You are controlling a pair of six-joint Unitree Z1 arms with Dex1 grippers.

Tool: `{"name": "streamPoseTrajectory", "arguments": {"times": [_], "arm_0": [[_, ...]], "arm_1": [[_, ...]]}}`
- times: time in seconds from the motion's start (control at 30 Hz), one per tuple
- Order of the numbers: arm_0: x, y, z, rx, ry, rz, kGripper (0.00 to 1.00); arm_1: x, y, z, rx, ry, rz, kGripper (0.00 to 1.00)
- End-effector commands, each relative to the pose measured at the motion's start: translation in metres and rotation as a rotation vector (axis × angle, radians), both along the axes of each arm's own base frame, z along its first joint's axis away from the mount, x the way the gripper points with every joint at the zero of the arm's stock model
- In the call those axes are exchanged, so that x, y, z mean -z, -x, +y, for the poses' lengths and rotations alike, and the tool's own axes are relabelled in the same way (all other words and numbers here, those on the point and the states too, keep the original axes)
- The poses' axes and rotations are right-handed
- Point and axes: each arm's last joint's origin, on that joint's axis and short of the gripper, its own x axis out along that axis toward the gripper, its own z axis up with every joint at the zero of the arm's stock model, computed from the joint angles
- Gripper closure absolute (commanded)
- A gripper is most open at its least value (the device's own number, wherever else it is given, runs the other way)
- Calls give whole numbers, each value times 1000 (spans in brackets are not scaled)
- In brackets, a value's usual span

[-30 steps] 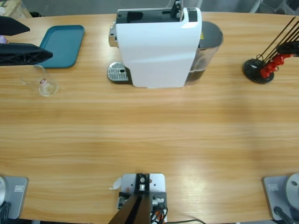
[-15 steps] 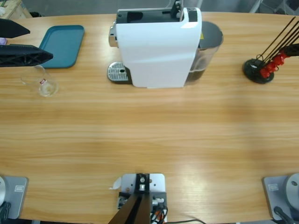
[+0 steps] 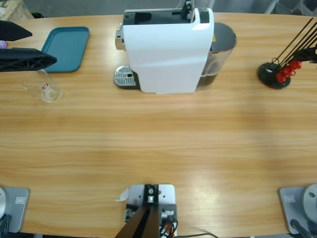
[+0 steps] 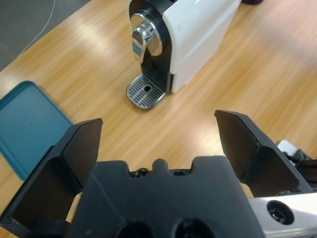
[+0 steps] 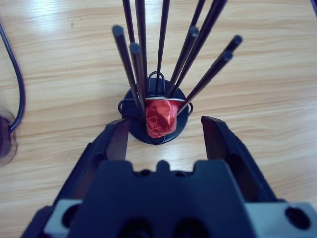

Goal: Pour coffee

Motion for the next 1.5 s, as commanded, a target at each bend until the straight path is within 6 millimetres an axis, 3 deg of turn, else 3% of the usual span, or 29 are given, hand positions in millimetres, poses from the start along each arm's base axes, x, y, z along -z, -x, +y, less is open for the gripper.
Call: {"name": "streamPoseTrajectory", "arguments": {"times": [0.03,0.17,0.4,0.73,1.13,1.5], "arm_0": [[10,4,2,-7,-16,14,4],[10,4,1,-8,-14,13,4],[10,4,1,-9,-13,13,4],[11,5,2,-11,-12,16,4],[13,6,4,-12,-8,15,4],[19,7,4,-16,-5,24,4]], "arm_1": [[21,-4,-3,18,-5,61,502],[22,-4,-4,17,-12,57,612],[22,-5,-5,25,-13,45,623],[19,-1,-5,11,-29,28,1000],[9,7,-8,24,2,-4,1000],[-24,6,-9,35,15,-54,1000]]}}
